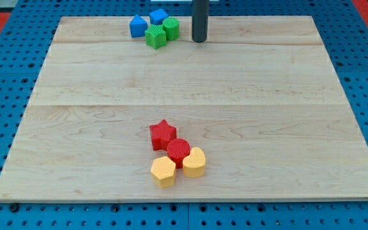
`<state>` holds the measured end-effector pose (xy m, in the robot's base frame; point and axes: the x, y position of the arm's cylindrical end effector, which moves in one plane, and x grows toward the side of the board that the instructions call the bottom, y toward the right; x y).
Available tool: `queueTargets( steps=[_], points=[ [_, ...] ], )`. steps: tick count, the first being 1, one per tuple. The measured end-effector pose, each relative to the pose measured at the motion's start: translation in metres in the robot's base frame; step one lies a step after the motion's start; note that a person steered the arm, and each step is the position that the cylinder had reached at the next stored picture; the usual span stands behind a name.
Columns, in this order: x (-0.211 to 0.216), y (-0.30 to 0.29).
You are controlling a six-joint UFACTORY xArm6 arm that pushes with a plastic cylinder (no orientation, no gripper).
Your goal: Slide the blue cube along with blue triangle to the top left
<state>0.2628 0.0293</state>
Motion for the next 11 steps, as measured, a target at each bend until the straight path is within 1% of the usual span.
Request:
queueTargets(
  steps=[3, 4, 5, 6, 7, 8, 10, 11],
  points=[
    [0.000, 0.000],
    [0.000, 0.030],
    [-0.021, 0.036],
    [-0.071, 0.016],
    [-0.069, -0.018],
    [-0.069, -0.073],
    [-0.064, -0.082],
    [-0.027, -0.109]
  ],
)
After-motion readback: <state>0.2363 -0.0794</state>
